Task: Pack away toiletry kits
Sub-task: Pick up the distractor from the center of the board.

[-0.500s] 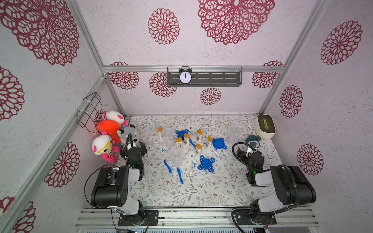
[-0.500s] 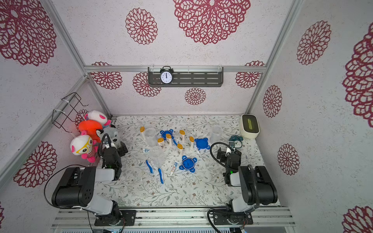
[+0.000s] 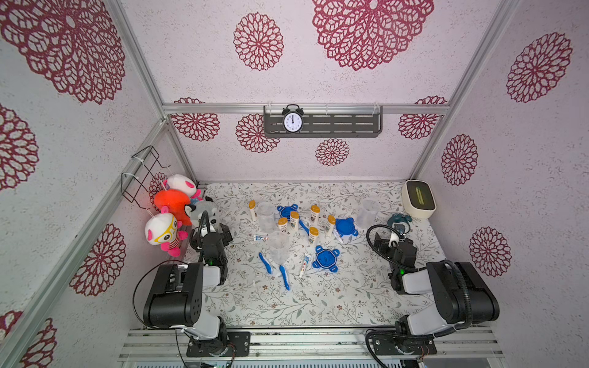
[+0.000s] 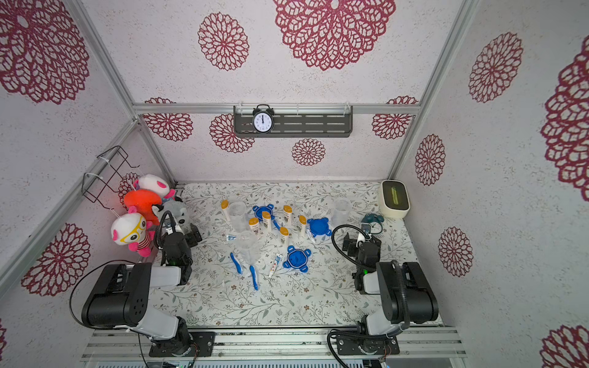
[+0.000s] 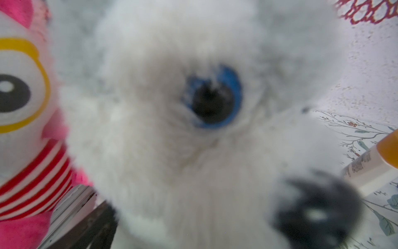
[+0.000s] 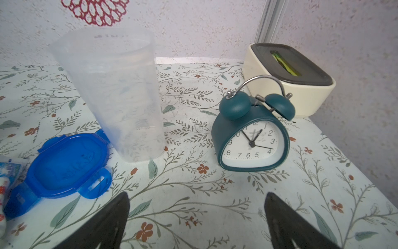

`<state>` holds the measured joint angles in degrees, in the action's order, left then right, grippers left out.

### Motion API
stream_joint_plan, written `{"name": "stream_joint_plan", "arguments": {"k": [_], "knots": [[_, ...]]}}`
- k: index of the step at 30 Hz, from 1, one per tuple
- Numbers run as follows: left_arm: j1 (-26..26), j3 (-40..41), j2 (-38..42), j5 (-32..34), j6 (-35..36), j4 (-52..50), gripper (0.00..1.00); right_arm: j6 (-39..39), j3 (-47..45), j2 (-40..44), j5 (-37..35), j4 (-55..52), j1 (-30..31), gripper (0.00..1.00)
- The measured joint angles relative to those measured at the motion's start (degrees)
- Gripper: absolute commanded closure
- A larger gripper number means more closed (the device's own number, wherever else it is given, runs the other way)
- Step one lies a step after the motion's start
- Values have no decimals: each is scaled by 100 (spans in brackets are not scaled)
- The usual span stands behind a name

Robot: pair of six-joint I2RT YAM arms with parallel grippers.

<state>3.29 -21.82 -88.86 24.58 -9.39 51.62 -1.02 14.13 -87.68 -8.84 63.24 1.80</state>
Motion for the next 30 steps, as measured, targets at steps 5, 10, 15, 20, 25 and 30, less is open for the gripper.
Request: {"name": "stream_joint_plan", "arguments": {"k": [5,10,15,20,25,30], "knots": [[4,-2,0,-2,-2,0,2,-2,0,0,0,0,0,1],[15,-44,0,-4,-2,0,2,-2,0,0,0,0,0,2],[-7,-48,94,31,39,-74,2,13,4,125,-7,-155,0,11],[-769,-214,1401,780,181,-1169,1,-243,457,2039,-201,-2142,168,19],[-1998,-848,2529,1097,138,-2046,1,-619,1244,3985,9,-3602,516,22],[-2275,-1300,3034,501,72,-2671,1,-654,2157,4144,817,-4848,686,31]]}}
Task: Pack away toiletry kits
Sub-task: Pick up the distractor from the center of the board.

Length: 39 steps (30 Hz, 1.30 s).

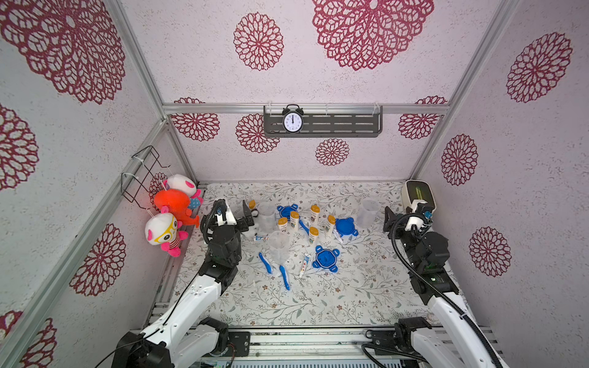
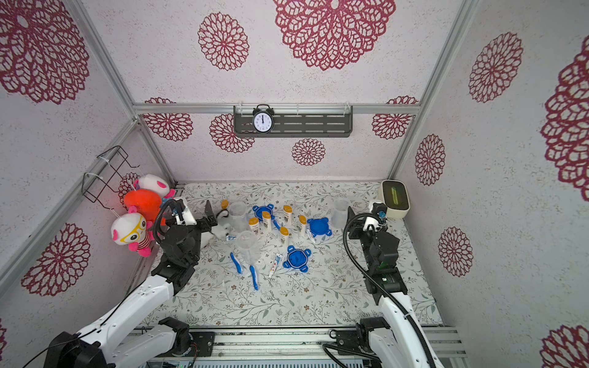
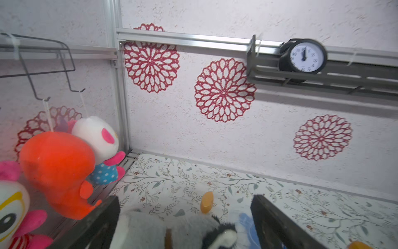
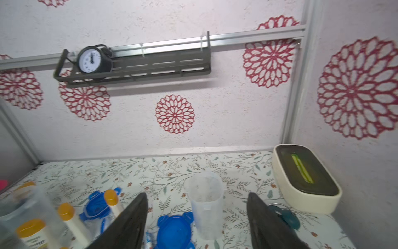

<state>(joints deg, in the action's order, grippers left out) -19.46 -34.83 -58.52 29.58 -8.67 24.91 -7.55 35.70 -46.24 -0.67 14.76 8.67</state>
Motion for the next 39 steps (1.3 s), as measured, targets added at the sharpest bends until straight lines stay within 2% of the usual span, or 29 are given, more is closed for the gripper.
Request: {"name": "stream_joint_plan", "arguments": {"k": [7,13,25,39], "knots": [[0,-686,-479,-1471,57,-739,1,297,1117,-1685,981,-1318,474,34],[0,-750,-649,-2015,68,-1187,1,584,1781,-2927,1169,-1974,907,34],[247,-949,-719,-2273,111,-1755,4,852,2981,-4256,1191,-2614,1102,38],[601,-951,-870,-2249,-55,-2310,5,866,3512,-4865,1193,-2898,1263,36]]}}
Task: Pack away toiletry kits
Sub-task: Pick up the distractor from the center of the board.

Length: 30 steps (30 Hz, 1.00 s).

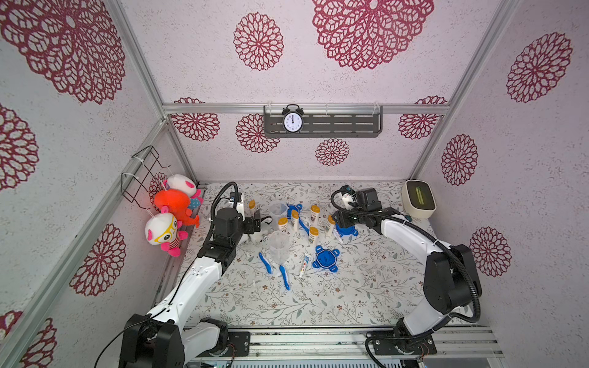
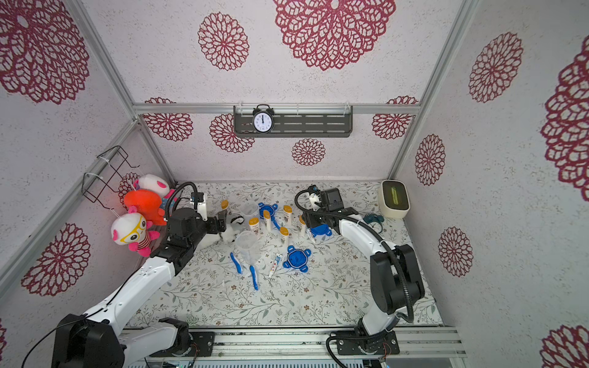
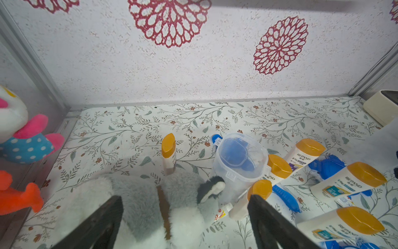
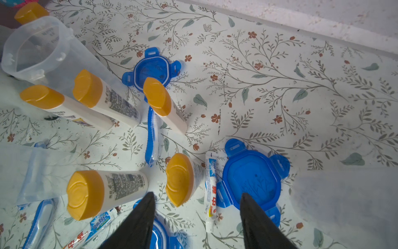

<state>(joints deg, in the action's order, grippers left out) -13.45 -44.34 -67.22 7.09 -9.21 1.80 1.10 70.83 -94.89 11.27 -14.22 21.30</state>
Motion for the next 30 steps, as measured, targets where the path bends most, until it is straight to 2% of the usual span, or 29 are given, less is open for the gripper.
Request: {"name": "stream_joint_plan", "arguments": {"k": [8,20,26,30], "knots": [[66,28,-4,-260,-50,44,5,-74,247,-271,-251,-68,205,43],[74,28,-122,-407,-114,92,4,-131,334,-492,-560,-201,352,46],[76,9,-175,-46,-153,-151,4,-129,363,-496,-612,-212,369,44],[90,-229,-251,319,188,-815,3,-105,363,-498,-610,-238,374,40]]}}
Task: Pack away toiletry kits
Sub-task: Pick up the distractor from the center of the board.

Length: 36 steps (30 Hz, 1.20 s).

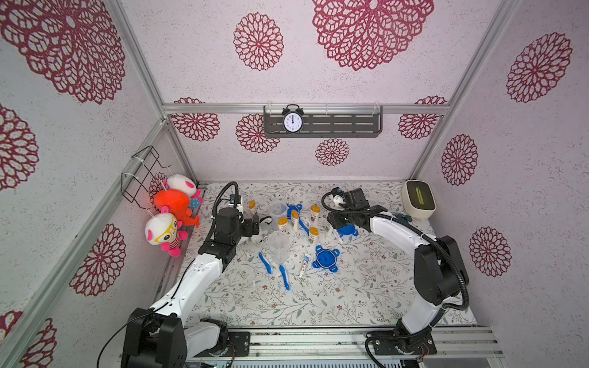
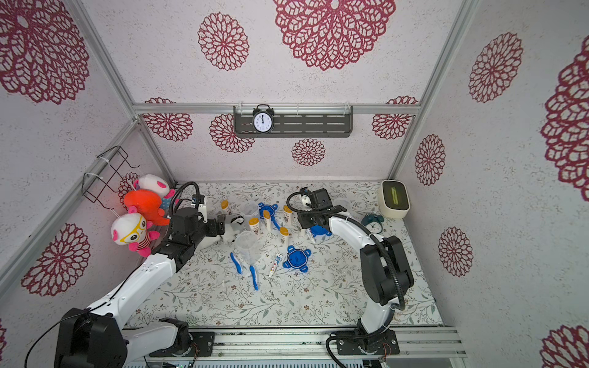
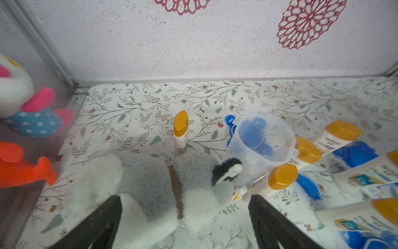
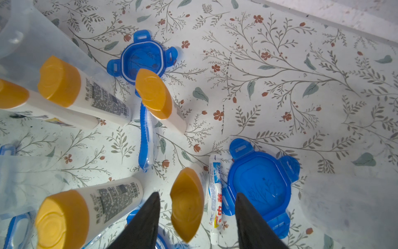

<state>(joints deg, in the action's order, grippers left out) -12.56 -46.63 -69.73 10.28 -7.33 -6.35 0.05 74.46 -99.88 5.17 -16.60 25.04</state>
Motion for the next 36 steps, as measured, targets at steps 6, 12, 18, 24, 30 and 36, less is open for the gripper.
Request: {"name": "stream_joint_plan", "arguments": {"k": [6,12,18,24,30,36], "knots": [[114,-433,-107,76,1113,-892,4,92,-4,11,70,-118,-2,38],[387,-1115,-492,57,1987,-1880,12,175,-11,111,302,-175,-59,38],[540,-2048,-1141,52,2409,-2898,22,190,-109,177,494,-175,-127,38],[640,-2494,-1860,-72,2549,-3567,27,190,-197,188,560,-173,-175,38],[734,-2708,-2450,-2,2601,-3934,28,188,-197,308,608,-168,-177,38],[833,-2767,-2675,214,2649,-3987,22,181,-273,573,678,-122,-177,38]]}}
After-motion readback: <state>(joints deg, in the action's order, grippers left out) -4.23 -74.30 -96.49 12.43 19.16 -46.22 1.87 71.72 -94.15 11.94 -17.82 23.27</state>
